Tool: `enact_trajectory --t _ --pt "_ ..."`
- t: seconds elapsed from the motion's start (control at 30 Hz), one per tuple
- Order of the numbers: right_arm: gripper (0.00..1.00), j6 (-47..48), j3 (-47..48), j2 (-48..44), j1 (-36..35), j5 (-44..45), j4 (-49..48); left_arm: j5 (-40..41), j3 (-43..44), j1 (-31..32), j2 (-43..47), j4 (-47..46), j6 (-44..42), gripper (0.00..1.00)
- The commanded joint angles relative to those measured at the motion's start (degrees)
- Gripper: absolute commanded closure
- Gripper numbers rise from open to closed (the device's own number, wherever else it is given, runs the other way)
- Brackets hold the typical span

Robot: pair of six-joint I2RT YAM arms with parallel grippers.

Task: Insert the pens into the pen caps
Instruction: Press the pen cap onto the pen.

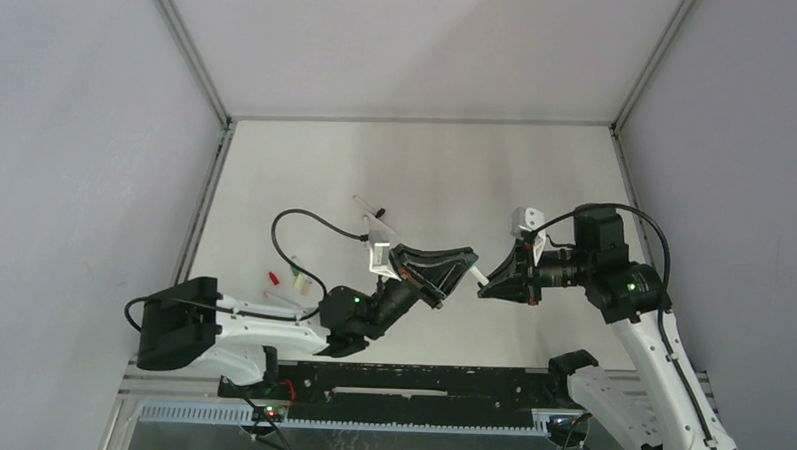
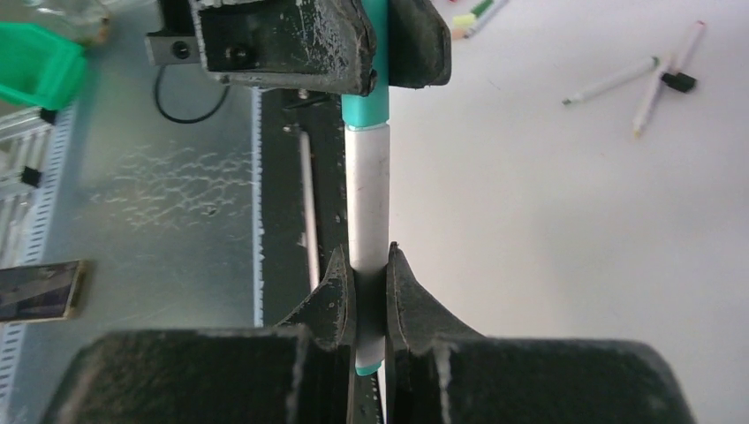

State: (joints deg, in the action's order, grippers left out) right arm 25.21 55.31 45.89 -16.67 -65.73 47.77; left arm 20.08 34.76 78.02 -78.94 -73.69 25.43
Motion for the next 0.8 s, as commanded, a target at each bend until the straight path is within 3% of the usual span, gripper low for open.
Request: enact_trajectory --t 0.0,0.1,0.17,0.23,0.33,0.4,0.5,0.63,0.7,0.77 --pt "1.0 -3.9 4.8 1.0 0.7 6.7 -15.7 -8.9 -2.1 7.5 -8.5 23.8 0.1 1.0" --pt "1.0 -14.3 5.9 2.9 6.4 -8.1 -22.5 -14.1 -5.6 8.1 -11.1 17.3 2.5 1.0" --pt "1.0 -28.6 5.8 5.6 9.0 -16.2 -34.3 -19.9 -6.6 8.5 -13.2 14.3 4.9 1.0" --pt "1.0 -35.6 5.8 7.8 7.6 -18.3 -39.9 -25.3 -6.4 8.8 -15.6 10.4 7.4 1.0" --pt "1.0 -37.5 5.8 9.0 4.3 -17.0 -41.0 -32.3 -3.8 8.9 -20.5 2.8 11.6 1.0" --pt "1.0 -37.0 6.5 7.9 4.8 -12.4 -40.4 -29.2 -1.8 9.6 -21.8 7.1 11.2 1.0" --pt "1.0 -23.5 12.3 6.8 4.2 -0.2 -25.4 -15.9 0.5 12.0 -19.8 26.5 8.0 1.0" --pt "1.0 -20.1 13.8 6.0 3.3 9.8 -24.0 -5.8 3.6 13.2 -18.5 43.5 7.6 1.0" --pt "1.0 -22.6 14.5 6.2 5.5 7.4 -25.6 -5.4 5.3 13.2 -18.6 47.1 7.1 1.0" --pt "1.0 -31.5 14.1 7.5 8.7 -0.8 -32.2 -7.7 4.0 13.3 -18.2 44.6 6.8 1.0"
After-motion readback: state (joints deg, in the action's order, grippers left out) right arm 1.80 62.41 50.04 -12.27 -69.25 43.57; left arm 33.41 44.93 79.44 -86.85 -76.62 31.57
